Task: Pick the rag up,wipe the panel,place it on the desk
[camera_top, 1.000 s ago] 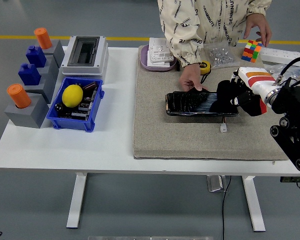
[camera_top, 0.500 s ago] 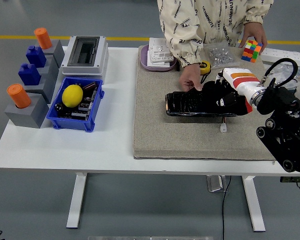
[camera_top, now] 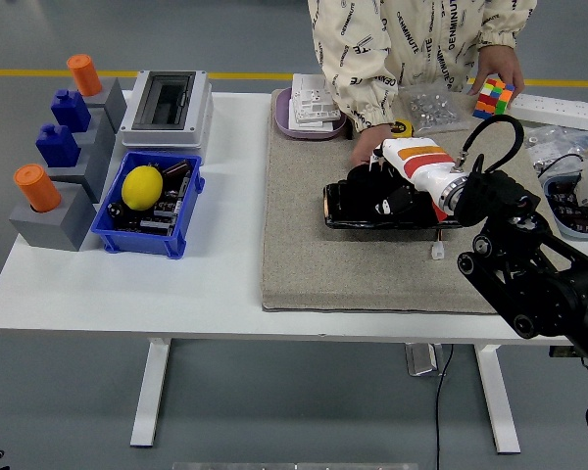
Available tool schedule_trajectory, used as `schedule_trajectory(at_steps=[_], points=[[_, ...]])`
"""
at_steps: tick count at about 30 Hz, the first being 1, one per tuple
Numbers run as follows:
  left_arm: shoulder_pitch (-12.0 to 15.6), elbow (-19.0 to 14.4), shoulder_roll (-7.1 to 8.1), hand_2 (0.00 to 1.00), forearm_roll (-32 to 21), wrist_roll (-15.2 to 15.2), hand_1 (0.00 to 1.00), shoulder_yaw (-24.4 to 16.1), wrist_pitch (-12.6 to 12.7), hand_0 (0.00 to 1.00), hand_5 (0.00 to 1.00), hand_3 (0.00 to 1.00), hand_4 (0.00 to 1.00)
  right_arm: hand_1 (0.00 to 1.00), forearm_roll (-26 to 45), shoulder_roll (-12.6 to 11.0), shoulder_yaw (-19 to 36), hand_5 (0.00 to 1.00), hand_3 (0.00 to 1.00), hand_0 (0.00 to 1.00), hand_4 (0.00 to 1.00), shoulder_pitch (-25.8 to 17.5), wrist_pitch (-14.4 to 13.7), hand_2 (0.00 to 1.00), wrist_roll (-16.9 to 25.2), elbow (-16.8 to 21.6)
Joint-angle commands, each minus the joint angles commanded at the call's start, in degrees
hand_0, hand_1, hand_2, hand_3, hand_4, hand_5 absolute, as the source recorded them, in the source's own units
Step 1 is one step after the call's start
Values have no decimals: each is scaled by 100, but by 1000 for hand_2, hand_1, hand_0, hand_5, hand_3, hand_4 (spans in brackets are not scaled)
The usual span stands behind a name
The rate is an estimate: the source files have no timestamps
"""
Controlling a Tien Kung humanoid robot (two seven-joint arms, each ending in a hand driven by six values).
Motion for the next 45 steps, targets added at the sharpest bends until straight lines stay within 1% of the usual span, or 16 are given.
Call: schedule_trajectory(at_steps=[5, 7, 15, 19, 22, 30, 45], points=[[2, 0, 5, 766, -6, 2, 716, 6, 2, 725, 585, 628, 695, 360, 27, 118, -184, 3, 395, 247, 957, 96, 7, 407, -7, 8], [16, 0, 10, 767, -11, 5, 716, 18, 3, 727, 585, 628, 695, 361, 44, 203, -320, 5, 396, 246, 956, 156, 13, 407, -12, 9], [42, 0, 20, 767, -13, 7, 716, 41, 4, 725, 584, 628, 695, 362, 71, 316, -512, 8, 396, 247, 956, 202, 22, 408, -18, 31], [58, 0, 22, 767, -16, 8, 716, 53, 4, 725, 584, 628, 695, 362, 80, 315, -553, 11, 397, 247, 954, 179, 23, 408, -17, 37], [74, 0, 21, 767, -13, 9, 716, 48, 6, 725, 584, 628, 695, 362, 76, 264, -530, 11, 397, 247, 954, 138, 25, 408, -17, 27], [80, 0, 15, 766, -7, 4, 717, 52, 0, 724, 584, 628, 695, 361, 54, -9, -364, 14, 397, 248, 954, 72, 34, 408, -13, 10], [67, 0, -4, 766, 10, 1, 717, 15, -3, 726, 583, 628, 696, 361, -17, -638, 106, 22, 397, 246, 955, -109, 48, 408, -2, -48]])
